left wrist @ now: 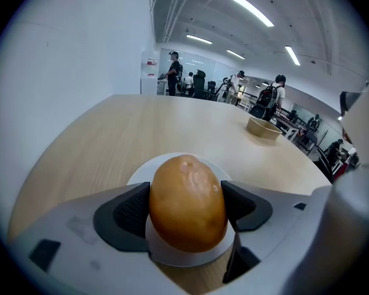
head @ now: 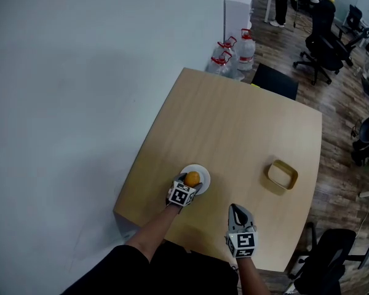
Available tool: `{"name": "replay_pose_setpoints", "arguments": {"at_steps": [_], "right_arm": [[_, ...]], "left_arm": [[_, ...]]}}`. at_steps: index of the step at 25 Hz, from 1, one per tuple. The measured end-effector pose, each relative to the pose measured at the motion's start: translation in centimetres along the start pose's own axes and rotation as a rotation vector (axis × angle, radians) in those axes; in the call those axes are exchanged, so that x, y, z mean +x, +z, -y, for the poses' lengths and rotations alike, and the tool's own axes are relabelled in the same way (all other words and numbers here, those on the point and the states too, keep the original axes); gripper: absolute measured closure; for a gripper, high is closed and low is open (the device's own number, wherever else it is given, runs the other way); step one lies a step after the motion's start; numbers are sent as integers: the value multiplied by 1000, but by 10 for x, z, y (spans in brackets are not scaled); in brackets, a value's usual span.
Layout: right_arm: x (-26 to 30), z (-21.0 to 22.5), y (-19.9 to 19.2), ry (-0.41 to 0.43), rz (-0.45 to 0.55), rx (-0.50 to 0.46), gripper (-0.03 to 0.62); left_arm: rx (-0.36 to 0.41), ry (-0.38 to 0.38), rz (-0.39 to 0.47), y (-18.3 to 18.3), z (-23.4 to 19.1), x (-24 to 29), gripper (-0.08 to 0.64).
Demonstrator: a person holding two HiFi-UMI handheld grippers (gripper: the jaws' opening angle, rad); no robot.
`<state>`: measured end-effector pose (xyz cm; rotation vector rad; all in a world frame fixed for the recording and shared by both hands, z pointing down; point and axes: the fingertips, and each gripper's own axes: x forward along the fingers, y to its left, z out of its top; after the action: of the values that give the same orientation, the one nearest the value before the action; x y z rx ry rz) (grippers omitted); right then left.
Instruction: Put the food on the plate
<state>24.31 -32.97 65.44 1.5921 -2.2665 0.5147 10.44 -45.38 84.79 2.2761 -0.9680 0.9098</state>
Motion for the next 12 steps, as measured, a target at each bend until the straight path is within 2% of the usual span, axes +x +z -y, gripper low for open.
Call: {"name": "replay_pose_setpoints", "arguments": {"at_steps": [8,12], "right_arm": [[-6,2,-8,-12,-11,9,532],[-11,-6,-8,-4,-2,11,532]], "left_arm": [[48,-39,64,16,4,-6,229],[43,-6,121,27,2,-22,227]]}}
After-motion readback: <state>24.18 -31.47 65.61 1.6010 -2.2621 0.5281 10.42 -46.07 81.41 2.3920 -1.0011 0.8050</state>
